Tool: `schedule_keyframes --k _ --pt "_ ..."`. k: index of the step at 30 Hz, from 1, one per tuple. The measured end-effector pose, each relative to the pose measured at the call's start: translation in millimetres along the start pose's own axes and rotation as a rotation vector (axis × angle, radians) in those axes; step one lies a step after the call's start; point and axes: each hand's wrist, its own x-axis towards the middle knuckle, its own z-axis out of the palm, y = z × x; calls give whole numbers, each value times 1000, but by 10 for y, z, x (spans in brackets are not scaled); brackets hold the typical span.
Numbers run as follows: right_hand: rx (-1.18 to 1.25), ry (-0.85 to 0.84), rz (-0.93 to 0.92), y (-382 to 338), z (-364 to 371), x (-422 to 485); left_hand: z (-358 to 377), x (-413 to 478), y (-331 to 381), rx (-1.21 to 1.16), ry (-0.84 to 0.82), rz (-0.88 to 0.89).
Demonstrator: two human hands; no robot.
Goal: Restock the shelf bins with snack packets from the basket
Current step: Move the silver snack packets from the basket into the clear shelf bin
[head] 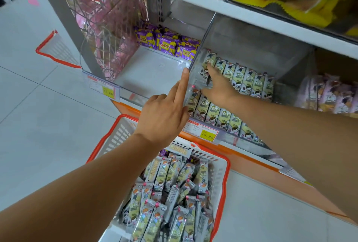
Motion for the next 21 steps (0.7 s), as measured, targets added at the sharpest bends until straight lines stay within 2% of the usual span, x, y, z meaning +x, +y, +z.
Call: schedule_keyframes --k 3,7,9,11,14,18,21 --pt "99 163 -28 -40 -12 -187 -80 -37 10 46 0 -2" --pt "355 437 -152 -342 -73 -735 -177 -333 28 77 104 -60" --pt "474 445 -250 -476 -53 -1111 -165 -628 29 6 124 -160" --pt "525 373 -317 -504 93 -1471 -80 -965 18 -94 43 -280" --pt "421 160 -267 -261 578 -1881 150 -1451 1 -230 -304 -464" --pt "138 -246 171 361 1310 -2204 515 -2100 114 -251 -713 -516" --pt "30 -446 396 642 1709 -2452 740 -2416 265 -249 -776 -609"
